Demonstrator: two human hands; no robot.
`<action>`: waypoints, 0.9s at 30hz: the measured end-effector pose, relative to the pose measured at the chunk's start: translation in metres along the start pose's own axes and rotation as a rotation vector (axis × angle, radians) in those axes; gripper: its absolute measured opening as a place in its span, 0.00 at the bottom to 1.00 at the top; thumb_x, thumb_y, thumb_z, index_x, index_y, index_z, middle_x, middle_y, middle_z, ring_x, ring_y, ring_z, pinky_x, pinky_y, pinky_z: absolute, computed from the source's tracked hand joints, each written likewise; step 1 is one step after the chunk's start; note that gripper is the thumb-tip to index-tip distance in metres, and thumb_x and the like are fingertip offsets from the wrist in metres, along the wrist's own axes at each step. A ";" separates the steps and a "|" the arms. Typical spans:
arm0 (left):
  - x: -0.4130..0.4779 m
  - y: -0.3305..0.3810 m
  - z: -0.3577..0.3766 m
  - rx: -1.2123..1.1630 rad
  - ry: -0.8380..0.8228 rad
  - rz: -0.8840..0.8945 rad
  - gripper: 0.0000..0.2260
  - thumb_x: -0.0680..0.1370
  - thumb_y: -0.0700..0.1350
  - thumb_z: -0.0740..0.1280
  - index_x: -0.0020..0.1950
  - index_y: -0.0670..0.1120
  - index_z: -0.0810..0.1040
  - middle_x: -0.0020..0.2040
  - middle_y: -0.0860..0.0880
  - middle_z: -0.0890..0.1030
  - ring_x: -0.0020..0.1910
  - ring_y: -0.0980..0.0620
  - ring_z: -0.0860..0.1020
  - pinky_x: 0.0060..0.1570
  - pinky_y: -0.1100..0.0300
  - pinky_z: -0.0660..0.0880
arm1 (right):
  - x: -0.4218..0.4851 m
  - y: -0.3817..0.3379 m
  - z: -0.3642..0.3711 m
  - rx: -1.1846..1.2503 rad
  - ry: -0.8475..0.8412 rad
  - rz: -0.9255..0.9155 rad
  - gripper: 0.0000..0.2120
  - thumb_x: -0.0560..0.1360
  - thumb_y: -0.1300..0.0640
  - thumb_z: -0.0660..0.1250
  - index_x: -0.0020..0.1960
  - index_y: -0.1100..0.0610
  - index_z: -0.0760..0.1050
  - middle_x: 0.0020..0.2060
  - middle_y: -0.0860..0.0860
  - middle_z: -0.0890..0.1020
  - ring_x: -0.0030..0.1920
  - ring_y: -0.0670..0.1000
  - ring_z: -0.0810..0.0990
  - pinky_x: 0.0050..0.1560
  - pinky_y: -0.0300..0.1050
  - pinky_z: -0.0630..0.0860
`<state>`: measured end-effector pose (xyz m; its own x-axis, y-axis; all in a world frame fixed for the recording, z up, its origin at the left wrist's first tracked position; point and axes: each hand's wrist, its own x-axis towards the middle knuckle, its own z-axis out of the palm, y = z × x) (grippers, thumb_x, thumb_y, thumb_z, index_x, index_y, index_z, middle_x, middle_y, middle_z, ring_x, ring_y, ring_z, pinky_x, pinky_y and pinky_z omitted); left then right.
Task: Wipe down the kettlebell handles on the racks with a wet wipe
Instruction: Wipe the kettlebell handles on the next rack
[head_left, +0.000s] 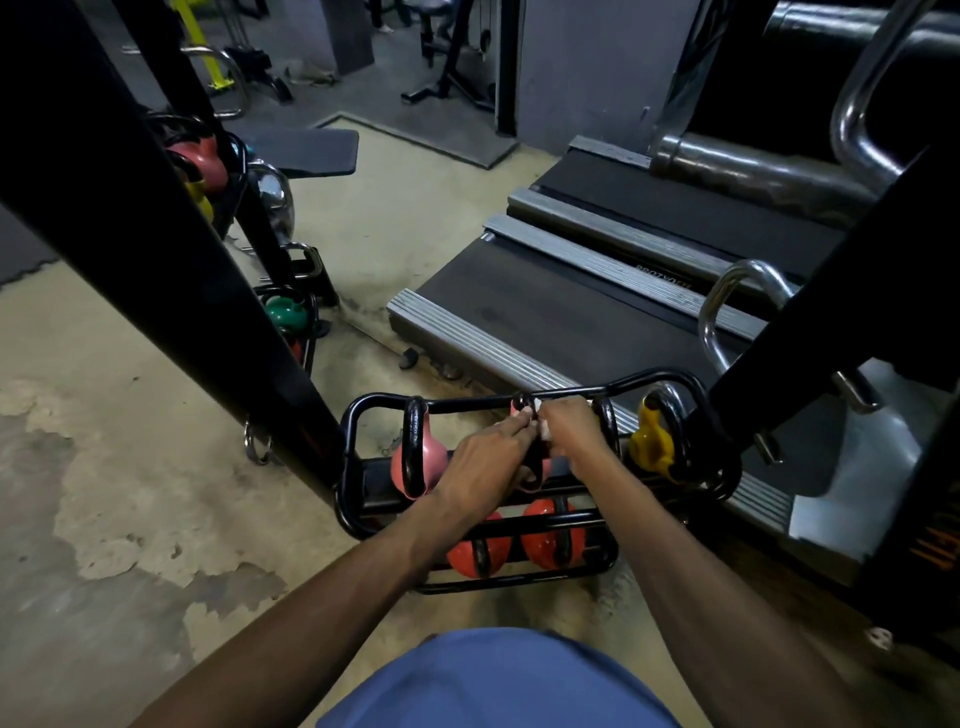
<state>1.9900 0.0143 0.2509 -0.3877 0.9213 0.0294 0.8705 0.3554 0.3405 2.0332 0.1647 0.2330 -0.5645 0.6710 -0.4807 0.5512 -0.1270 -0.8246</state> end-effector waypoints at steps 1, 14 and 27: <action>-0.001 -0.001 0.000 -0.003 0.001 0.001 0.32 0.77 0.41 0.69 0.79 0.45 0.63 0.81 0.47 0.60 0.76 0.48 0.66 0.71 0.57 0.66 | -0.005 0.007 -0.003 -0.050 0.010 -0.061 0.11 0.70 0.61 0.62 0.29 0.59 0.73 0.23 0.52 0.74 0.27 0.52 0.73 0.30 0.41 0.66; -0.009 -0.003 0.000 -0.039 0.008 -0.012 0.31 0.76 0.40 0.71 0.78 0.45 0.65 0.80 0.48 0.61 0.77 0.50 0.65 0.69 0.53 0.71 | -0.017 0.020 -0.006 -0.325 -0.013 -0.209 0.12 0.70 0.57 0.62 0.31 0.63 0.77 0.26 0.54 0.75 0.32 0.53 0.74 0.35 0.48 0.66; -0.013 -0.006 0.008 0.009 0.045 0.008 0.33 0.75 0.48 0.74 0.78 0.43 0.66 0.79 0.46 0.64 0.76 0.47 0.66 0.71 0.55 0.67 | -0.092 0.041 -0.021 -0.599 0.141 -0.382 0.16 0.79 0.53 0.65 0.32 0.49 0.71 0.29 0.46 0.74 0.34 0.53 0.76 0.34 0.45 0.66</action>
<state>1.9920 0.0010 0.2411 -0.3935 0.9163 0.0747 0.8762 0.3493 0.3320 2.1205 0.1135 0.2494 -0.7228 0.6814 -0.1152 0.5959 0.5302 -0.6031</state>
